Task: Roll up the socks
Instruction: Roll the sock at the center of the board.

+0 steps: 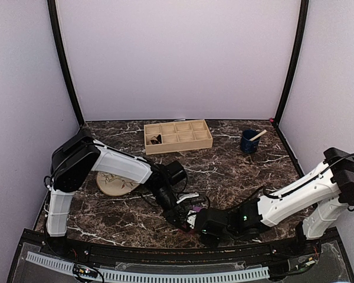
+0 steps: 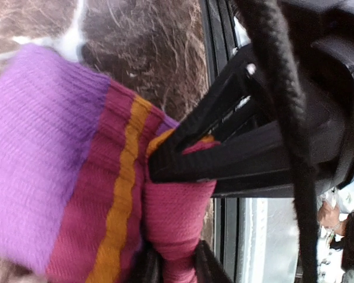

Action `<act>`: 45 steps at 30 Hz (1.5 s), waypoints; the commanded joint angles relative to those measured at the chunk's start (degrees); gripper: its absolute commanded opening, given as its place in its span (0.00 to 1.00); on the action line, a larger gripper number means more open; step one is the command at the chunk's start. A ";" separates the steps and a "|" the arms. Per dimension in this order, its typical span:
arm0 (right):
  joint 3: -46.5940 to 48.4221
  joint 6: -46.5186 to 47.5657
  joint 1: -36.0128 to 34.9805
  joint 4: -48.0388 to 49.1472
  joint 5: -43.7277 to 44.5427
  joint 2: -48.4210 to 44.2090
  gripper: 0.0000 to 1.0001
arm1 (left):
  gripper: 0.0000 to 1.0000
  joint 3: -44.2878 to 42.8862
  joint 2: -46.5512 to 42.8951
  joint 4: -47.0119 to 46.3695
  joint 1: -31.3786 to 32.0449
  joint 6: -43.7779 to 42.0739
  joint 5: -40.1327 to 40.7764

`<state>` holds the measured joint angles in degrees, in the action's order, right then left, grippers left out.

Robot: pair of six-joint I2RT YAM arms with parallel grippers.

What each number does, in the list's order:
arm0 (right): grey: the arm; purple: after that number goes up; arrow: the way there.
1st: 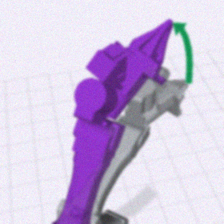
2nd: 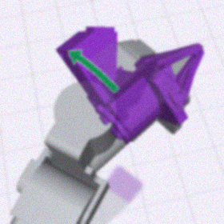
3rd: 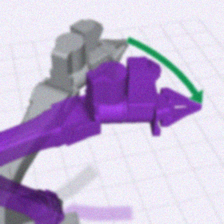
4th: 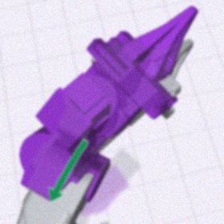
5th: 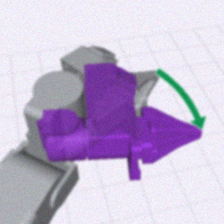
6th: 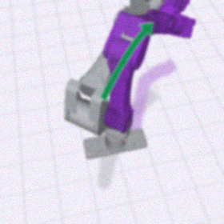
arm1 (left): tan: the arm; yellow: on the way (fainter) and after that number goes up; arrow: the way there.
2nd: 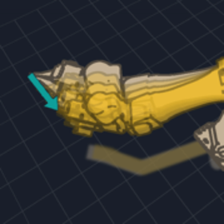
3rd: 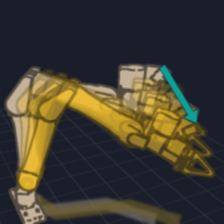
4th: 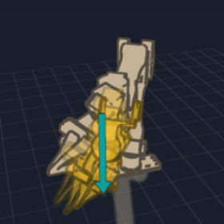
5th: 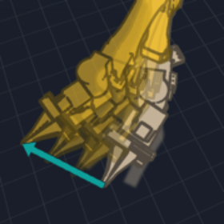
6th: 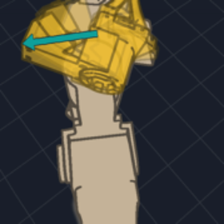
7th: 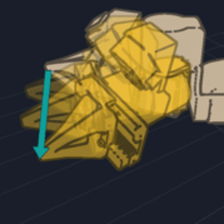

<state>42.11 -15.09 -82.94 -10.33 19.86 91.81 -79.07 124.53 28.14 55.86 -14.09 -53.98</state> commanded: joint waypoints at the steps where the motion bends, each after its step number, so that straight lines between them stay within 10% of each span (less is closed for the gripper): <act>1: -0.39 0.18 1.13 0.59 -5.82 1.55 0.03 | 0.27 5.22 -6.18 -8.32 -3.10 5.67 2.25; 24: 2.77 1.18 13.91 10.75 -20.99 4.75 0.00 | 0.39 24.85 -24.92 -33.48 -10.91 27.70 11.08; 45: -8.27 -10.67 21.64 24.11 -36.46 0.22 0.00 | 0.49 30.74 -26.30 -41.50 -11.33 28.41 7.48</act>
<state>36.14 -22.72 -62.96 11.00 -12.29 92.97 -49.19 100.77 -11.27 44.73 16.12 -44.01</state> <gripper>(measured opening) 0.098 0.486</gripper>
